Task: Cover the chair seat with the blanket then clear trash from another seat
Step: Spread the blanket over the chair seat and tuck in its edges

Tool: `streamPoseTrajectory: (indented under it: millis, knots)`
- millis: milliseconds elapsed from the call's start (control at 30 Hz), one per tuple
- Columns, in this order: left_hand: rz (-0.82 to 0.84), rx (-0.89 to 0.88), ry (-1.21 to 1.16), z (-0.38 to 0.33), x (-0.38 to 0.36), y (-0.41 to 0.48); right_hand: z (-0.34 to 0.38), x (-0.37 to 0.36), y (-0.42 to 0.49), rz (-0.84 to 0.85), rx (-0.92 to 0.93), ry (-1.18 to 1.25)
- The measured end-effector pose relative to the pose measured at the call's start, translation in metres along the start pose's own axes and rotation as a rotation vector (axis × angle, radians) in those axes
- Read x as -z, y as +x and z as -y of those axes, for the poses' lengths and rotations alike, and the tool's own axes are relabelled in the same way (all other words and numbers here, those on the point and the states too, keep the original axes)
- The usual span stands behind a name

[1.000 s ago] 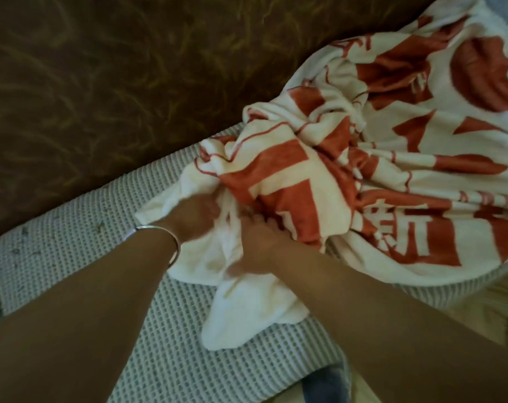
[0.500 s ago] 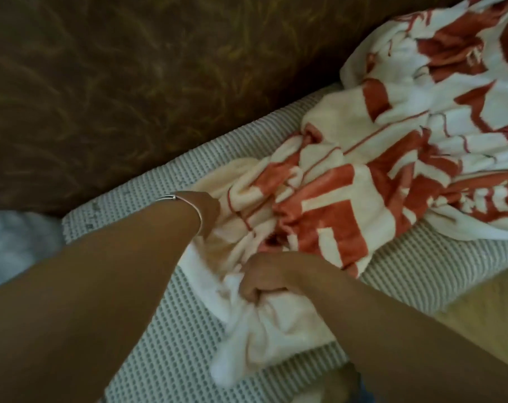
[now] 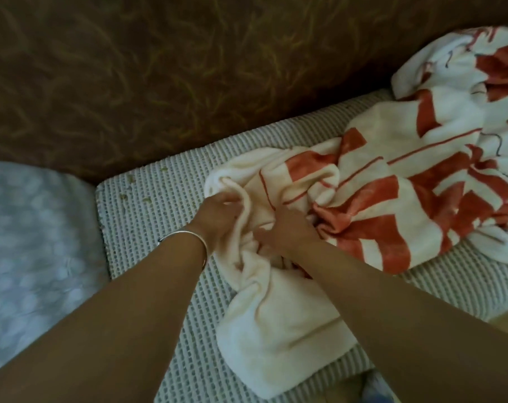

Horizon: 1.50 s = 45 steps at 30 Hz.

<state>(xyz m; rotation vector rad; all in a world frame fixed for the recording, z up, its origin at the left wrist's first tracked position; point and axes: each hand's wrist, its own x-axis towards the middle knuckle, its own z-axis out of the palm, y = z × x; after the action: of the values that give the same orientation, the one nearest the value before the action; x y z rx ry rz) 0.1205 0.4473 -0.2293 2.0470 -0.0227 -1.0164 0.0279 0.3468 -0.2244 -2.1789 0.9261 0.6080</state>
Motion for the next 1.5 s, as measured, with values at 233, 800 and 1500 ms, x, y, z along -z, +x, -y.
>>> streamPoseTrajectory:
  millis: [233, 800, 1500]
  knots:
    - [-0.187, -0.358, 0.402, -0.014, -0.01, 0.002, -0.01, 0.006, -0.007, 0.067, 0.011, -0.367]
    - [-0.006, -0.124, 1.309, -0.024, 0.049, 0.017, 0.014, -0.034, -0.022, -0.139, -0.054, -0.382]
    - [0.044, -0.356, 1.425, 0.025, 0.083, 0.024, 0.061, -0.063, -0.038, 0.272, 0.218, 0.046]
